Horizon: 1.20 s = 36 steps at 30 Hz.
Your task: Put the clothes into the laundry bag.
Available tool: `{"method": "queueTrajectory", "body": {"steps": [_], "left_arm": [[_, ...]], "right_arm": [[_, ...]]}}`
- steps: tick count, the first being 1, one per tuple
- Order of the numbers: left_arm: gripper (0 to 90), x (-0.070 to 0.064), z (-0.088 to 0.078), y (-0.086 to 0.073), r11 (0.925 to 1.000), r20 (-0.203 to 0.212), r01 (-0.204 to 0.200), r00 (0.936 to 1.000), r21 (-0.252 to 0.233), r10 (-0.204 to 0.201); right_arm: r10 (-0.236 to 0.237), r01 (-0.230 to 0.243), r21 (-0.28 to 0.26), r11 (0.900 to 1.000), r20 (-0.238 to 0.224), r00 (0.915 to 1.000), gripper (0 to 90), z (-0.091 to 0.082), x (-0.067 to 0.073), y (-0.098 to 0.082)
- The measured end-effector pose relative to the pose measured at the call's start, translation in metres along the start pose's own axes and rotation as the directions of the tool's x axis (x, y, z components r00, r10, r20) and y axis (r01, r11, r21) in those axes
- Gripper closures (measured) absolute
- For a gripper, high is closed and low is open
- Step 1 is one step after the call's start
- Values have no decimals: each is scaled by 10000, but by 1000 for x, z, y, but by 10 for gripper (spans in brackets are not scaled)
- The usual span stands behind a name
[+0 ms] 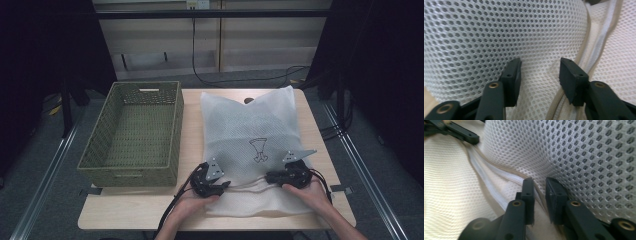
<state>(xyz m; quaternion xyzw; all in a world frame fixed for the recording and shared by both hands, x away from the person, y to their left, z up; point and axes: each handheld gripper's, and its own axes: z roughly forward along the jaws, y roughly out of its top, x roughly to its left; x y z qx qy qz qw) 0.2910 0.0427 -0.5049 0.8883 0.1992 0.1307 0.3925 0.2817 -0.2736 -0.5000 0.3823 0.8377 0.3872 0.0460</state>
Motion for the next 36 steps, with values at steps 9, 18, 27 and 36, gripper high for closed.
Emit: {"method": "queueTrajectory", "body": {"steps": [9,18,27,36], "left_arm": [[447,6,-4,-5,9981,-331,556,9979,-261,-564],[184,1,-31,-6,9824,-387,1479,9874,-1145,-1531],[109,-11,-83,-10,9442,-216,1861,9797,-2718,-1994],[109,-16,-120,-26,9230,-1444,1575,9648,-3510,-2196]], "right_arm": [[-75,-20,-1612,9869,-585,9983,658,-23,10,4],[-28,0,-2385,9711,-112,9999,589,-36,16,8],[381,123,-3472,9377,1381,9897,397,-65,32,15],[1285,-289,-4464,8944,1944,9725,314,-88,43,4]]}}
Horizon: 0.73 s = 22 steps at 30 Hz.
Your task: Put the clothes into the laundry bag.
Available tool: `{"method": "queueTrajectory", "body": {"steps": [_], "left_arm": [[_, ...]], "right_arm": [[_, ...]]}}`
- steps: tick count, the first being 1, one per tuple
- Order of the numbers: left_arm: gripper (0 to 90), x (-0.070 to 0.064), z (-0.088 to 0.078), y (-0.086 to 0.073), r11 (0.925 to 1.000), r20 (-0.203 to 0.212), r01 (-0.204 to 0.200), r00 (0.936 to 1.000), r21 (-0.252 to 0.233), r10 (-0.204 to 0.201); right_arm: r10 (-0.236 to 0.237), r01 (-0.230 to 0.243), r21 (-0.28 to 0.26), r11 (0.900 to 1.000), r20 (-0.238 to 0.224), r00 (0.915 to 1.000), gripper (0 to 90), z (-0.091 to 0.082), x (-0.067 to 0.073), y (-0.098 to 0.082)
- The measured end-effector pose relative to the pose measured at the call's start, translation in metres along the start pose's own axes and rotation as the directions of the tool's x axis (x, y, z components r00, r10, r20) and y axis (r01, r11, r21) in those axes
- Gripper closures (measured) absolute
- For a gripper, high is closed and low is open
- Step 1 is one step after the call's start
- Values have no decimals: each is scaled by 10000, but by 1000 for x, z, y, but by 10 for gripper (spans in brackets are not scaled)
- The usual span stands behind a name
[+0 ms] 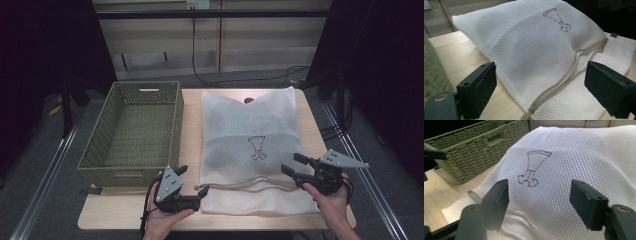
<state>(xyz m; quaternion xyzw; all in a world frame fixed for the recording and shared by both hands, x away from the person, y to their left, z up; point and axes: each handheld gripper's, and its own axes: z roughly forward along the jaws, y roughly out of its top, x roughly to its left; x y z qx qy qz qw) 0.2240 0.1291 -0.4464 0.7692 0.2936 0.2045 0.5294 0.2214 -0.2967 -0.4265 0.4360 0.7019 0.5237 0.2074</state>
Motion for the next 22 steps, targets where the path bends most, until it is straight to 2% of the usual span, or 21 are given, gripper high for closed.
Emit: {"method": "queueTrajectory", "body": {"steps": [2,3,5,7,8,9,10,12,13,15,16,18,19,22], "left_arm": [[115,4,-5,-7,9998,-115,195,9997,-71,-196],[115,6,-7,-11,9995,-348,317,9989,-44,-318],[118,11,-11,-19,9981,-544,604,9967,-82,-608],[118,14,-15,-27,9970,-838,764,9935,-105,-770],[127,15,-18,-30,9959,-815,886,9926,-200,-900],[127,15,-20,-32,9956,-836,898,9923,-268,-918],[123,14,-23,-34,9956,-882,865,9921,-350,-893],[121,12,-28,-37,9936,-885,978,9908,-559,-1025],[120,12,-29,-39,9935,-877,1026,9904,-485,-1065],[117,13,-32,-44,9953,-1111,817,9900,-518,-870],[115,14,-34,-46,9952,-1217,876,9883,-440,-923],[116,17,-36,-50,9925,-1156,1002,9874,-694,-1078],[121,18,-37,-51,9917,-1392,1079,9833,-701,-1168],[125,20,-36,-56,9903,-1325,1318,9817,-437,-1365]], "right_arm": [[183,-184,144,9997,80,9998,291,-5,-2,-7],[183,-184,144,9997,80,9998,291,-5,-2,-7],[223,-226,384,9990,99,9997,295,-10,-5,-14],[171,-175,259,9995,187,9997,296,-16,-8,-22],[431,-432,146,9990,105,9990,296,-23,-14,-25],[431,-432,146,9990,105,9990,296,-23,-14,-25],[426,-423,-112,9990,232,9988,301,-28,-18,-27],[493,-490,-76,9988,334,9982,302,-27,-21,-28],[541,-542,11,9985,377,9978,307,-26,-23,-30],[614,-622,171,9979,442,9971,322,-23,-25,-33],[558,-566,172,9982,472,9973,329,-23,-25,-33],[536,-546,189,9983,510,9973,338,-22,-25,-33],[564,-576,191,9982,563,9968,339,-22,-25,-32],[382,-389,182,9991,383,9985,348,-20,-25,-32]]}}
